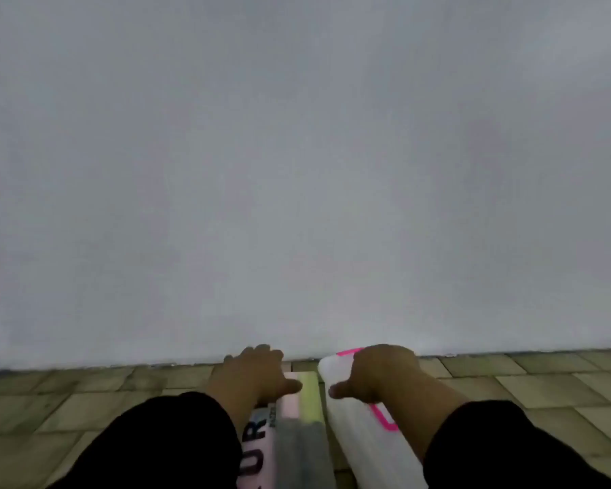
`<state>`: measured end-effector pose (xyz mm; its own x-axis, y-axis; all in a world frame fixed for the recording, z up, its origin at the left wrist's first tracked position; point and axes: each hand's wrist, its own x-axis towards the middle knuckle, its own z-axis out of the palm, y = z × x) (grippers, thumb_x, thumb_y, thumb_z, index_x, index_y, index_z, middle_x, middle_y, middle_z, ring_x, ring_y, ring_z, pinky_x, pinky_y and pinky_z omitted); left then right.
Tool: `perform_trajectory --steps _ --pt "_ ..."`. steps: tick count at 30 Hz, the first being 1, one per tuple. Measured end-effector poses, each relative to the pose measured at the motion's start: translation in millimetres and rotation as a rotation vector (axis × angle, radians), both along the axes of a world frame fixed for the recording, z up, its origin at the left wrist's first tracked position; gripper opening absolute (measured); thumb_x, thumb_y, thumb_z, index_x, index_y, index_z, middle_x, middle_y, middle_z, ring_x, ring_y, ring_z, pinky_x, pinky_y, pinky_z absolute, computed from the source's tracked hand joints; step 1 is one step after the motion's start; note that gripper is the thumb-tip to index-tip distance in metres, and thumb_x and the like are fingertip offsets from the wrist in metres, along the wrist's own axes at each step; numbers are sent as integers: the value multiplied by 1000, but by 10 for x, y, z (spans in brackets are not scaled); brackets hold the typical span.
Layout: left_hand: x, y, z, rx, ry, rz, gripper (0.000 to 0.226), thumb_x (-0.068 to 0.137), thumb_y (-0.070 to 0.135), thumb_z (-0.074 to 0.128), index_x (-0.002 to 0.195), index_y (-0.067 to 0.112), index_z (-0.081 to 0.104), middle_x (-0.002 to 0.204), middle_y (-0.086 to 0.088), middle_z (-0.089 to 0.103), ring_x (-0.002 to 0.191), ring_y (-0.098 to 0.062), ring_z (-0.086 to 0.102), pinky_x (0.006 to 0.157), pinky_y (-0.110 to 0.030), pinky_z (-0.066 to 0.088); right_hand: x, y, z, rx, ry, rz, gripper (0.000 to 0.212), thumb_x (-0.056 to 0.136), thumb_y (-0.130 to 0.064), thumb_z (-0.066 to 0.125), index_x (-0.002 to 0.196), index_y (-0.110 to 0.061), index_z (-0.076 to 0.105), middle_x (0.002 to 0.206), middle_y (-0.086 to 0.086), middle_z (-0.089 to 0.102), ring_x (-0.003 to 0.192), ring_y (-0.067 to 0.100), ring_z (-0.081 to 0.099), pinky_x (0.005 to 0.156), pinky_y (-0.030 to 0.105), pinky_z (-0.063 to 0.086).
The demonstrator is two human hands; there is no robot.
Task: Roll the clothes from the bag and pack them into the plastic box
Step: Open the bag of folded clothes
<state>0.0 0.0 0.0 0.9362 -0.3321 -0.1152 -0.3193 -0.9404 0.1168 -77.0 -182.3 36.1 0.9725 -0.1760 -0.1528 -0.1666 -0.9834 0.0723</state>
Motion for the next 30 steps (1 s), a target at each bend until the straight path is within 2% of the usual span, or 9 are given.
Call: perform_trajectory --steps 3,7,12,17,21,24,26,28,30 --pt "-70 29 -235 61 139 -17 93 69 74 56 145 25 34 152 -4 33 136 -29 35 109 -47 33 -64 -12 -183 -18 -10 69 62 68 -65 63 119 -30 50 116 3 61 109 28 57 87 44 48" --pt "-68 -28 -530 147 369 46 103 65 73 62 150 31 20 160 -4 10 145 -37 11 114 -57 21 70 -70 -366 -97 41 26 46 86 -40 52 125 -17 52 120 7 58 107 24 56 85 37 46" --pt "21 -160 -706 197 425 81 123 59 76 65 152 30 -3 160 -14 -5 145 -44 -5 114 -63 7 394 -377 -469 39 -12 42 42 87 -15 47 130 -17 44 133 6 49 120 26 50 101 41 43" --pt "233 -276 -851 223 429 131 87 90 56 49 152 30 -4 160 -16 -6 145 -44 -2 115 -62 4 736 -779 -559 213 -142 66 67 87 2 41 145 -31 32 154 -5 31 140 17 30 120 37 12" --pt "326 -339 -868 280 480 104 100 86 58 54 149 31 -18 157 -18 -19 142 -50 -11 113 -67 0 957 -858 -609 276 -232 122 65 85 4 45 140 -32 40 152 -7 35 139 15 33 119 33 13" --pt "319 -349 -796 297 540 136 127 68 67 68 144 32 -27 154 -18 -28 139 -53 -16 113 -68 1 999 -858 -651 306 -233 142 67 83 6 47 141 -27 39 152 -4 35 139 16 31 117 30 14" --pt "283 -356 -773 326 543 122 138 58 75 69 142 31 -31 154 -17 -29 139 -53 -17 113 -68 3 952 -836 -666 296 -269 159 69 81 3 53 143 -25 36 154 -1 30 142 19 24 118 34 15" --pt "228 -314 -772 317 515 98 139 54 80 65 143 33 -30 155 -15 -28 139 -53 -16 112 -69 4 817 -727 -690 296 -430 148 68 79 -7 61 141 -24 38 152 1 31 140 21 27 115 38 26" --pt "215 -212 -785 246 456 52 131 57 82 61 145 36 -25 157 -12 -24 141 -51 -14 112 -69 6 603 -542 -740 385 -607 87 61 78 -16 66 133 -23 44 137 2 48 123 20 47 100 35 42"
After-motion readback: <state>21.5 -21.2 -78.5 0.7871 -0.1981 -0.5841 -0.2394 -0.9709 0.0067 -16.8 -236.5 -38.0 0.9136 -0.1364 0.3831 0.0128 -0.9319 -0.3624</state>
